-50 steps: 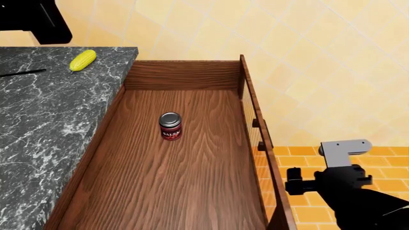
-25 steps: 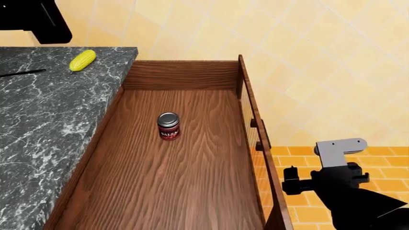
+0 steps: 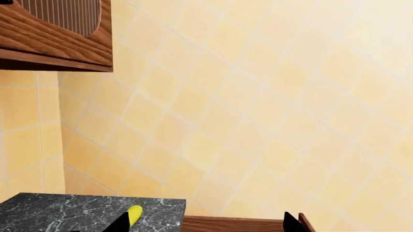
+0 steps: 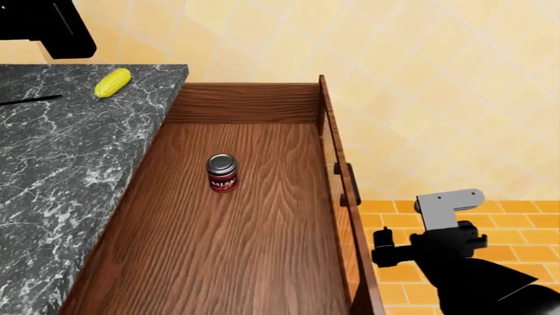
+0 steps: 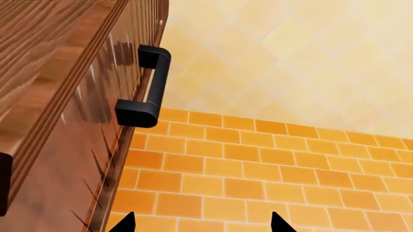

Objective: Close the right drawer.

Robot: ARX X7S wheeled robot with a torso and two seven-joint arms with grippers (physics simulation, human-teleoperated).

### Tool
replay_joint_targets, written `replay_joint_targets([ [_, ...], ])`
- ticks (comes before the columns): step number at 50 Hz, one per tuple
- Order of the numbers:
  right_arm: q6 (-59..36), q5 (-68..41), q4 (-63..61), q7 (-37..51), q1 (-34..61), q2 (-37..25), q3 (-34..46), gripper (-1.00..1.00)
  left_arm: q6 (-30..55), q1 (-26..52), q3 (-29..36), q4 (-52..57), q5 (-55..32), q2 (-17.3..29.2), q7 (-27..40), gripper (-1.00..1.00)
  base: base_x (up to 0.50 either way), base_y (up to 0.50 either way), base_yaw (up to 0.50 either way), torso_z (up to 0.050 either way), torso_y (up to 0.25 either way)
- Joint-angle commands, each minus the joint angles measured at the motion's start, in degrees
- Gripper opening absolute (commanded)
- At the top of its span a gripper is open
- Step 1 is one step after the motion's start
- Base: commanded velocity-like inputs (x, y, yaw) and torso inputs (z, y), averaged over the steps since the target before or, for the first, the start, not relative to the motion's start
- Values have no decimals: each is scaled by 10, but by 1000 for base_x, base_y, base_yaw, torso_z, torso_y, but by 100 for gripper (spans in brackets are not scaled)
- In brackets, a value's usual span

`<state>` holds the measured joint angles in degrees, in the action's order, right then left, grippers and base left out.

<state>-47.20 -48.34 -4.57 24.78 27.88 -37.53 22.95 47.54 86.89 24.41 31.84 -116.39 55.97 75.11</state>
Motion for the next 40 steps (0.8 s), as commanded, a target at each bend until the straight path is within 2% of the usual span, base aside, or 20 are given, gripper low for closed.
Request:
replay_joint_targets([
  [1, 5, -45, -7, -2, -16, 22, 31, 100, -1, 1, 2, 0, 1, 1, -1, 100, 0, 0, 0, 0, 0],
  [40, -4, -21, -8, -7, 11, 94, 99, 100, -9, 6, 8, 2, -2, 8, -3, 100, 0, 0, 0, 0, 0],
])
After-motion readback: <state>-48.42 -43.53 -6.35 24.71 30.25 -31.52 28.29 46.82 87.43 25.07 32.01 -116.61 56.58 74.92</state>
